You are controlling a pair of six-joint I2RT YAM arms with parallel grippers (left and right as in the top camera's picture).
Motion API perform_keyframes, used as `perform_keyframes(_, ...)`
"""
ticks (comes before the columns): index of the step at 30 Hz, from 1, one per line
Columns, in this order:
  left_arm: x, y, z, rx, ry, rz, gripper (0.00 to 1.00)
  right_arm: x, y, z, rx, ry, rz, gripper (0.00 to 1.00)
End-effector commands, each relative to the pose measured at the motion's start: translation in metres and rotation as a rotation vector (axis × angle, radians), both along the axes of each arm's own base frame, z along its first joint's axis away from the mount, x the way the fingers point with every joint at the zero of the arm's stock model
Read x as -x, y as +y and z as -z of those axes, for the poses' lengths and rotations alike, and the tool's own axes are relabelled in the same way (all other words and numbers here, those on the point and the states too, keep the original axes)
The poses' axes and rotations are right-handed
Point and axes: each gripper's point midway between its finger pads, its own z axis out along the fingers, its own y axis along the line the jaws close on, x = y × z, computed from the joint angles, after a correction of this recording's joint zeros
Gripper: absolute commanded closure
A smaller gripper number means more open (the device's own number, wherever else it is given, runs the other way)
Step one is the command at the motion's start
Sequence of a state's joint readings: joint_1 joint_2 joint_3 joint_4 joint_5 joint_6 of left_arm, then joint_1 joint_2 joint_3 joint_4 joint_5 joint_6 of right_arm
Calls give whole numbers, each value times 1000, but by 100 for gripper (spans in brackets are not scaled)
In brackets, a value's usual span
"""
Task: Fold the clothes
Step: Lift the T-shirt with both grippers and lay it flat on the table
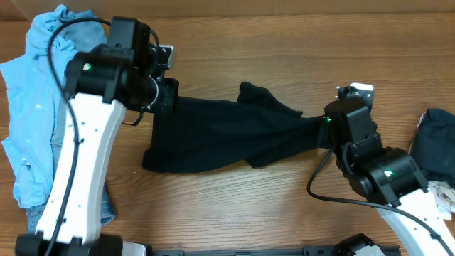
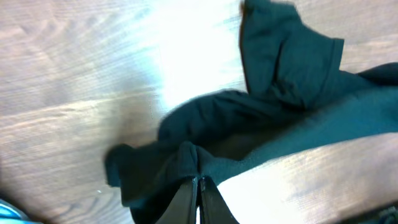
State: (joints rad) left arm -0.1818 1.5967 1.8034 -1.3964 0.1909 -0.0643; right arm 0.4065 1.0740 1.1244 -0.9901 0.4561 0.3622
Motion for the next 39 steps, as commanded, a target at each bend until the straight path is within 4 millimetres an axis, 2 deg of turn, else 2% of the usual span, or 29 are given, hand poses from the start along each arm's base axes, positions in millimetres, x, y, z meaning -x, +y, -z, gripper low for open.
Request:
perform_keyframes(1,10,15,-62,-4,-206,-79,96,1,-16,-55,25,-104,60,96)
perform_keyframes(3,20,19,-105,20,-335,-90,96,7,-18,-82,12,-133,62,96)
perform_keyframes(6,40,32,-178,45,-585,-150,96,25,-26,-141,-28,-219,65,96)
perform_keyframes(7,47,34,-195,60,-644,-152,96,31,-28,-157,-42,-249,66,96)
perform_keyframes(8,57,36,-211,74,-697,-155,96,38,-31,-175,-58,-283,67,96)
perform_keyframes(10,70,38,-226,100,-752,-168,96,53,-37,-202,-84,-333,66,96)
perform_keyframes(12,80,40,-235,114,-783,-174,96,67,-43,-217,-95,-355,65,96)
perform_keyframes(14,82,40,-237,118,-793,-176,96,72,-42,-219,-108,-351,50,96)
perform_keyframes(16,77,39,-234,127,-776,-188,96,67,-34,-213,-114,-316,25,96)
perform_keyframes(19,52,34,-214,107,-700,-187,96,40,-23,-190,-48,-208,7,96)
perform_keyframes(23,-1,30,-170,41,-561,-200,96,-23,-8,-138,49,-15,14,96)
perform_keyframes(24,-21,33,-152,-5,-523,-218,96,-45,-7,-121,55,33,14,96)
perform_keyframes(25,-40,35,-139,-45,-505,-214,96,-76,-9,-99,37,77,19,96)
perform_keyframes(26,-57,36,-128,-75,-492,-217,96,-102,-14,-84,19,85,25,96)
perform_keyframes(28,-92,42,-114,-107,-507,-255,96,-148,-28,-70,15,50,19,96)
perform_keyframes(29,-121,54,-122,-91,-584,-306,96,-177,-45,-73,36,-13,33,96)
perform_keyframes(30,-133,62,-135,-71,-646,-339,96,-189,-54,-88,49,-72,39,96)
perform_keyframes(31,-140,72,-159,-49,-728,-364,96,-193,-62,-105,61,-125,53,96)
perform_keyframes(33,-136,85,-205,-21,-842,-397,96,-189,-77,-155,61,-236,95,96)
perform_keyframes(34,-127,89,-222,-19,-871,-405,96,-180,-85,-183,57,-287,111,96)
perform_keyframes(35,-118,91,-231,-24,-873,-403,96,-171,-86,-198,51,-306,110,96)
perform_keyframes(36,-111,91,-231,-29,-856,-401,96,-164,-85,-202,44,-297,100,96)
perform_keyframes(37,-105,91,-225,-36,-820,-398,96,-155,-84,-198,42,-256,94,96)
perform_keyframes(39,-92,87,-193,-51,-683,-373,96,-137,-83,-174,44,-135,86,96)
